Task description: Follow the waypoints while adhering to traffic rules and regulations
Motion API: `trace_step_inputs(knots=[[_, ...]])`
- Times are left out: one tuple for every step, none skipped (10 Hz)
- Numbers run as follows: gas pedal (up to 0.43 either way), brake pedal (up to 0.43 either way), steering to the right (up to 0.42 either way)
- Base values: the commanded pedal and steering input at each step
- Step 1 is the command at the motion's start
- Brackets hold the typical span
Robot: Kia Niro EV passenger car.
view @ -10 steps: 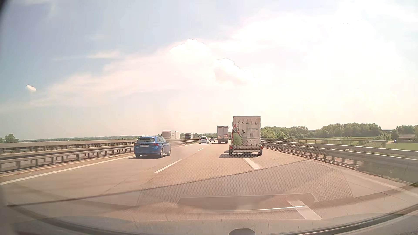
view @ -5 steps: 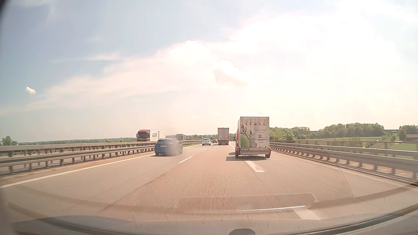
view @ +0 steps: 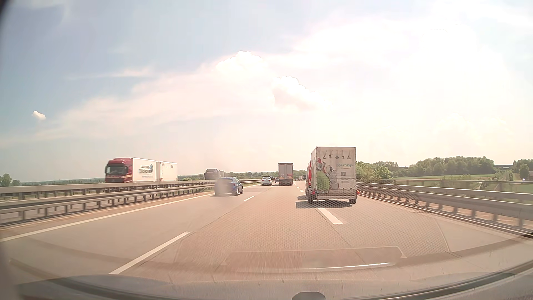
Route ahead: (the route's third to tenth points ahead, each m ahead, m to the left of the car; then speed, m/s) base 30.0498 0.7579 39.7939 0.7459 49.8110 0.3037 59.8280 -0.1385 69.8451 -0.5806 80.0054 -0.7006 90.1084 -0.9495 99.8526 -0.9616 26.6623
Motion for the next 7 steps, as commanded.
trace_step_inputs(knots=[[0.65, 0.0, -0.002], [0.65, 0.0, -0.002], [0.65, 0.0, -0.002], [0.65, 0.0, -0.002], [0.65, 0.0, -0.002], [0.65, 0.0, -0.002], [0.661, 0.0, -0.002]])
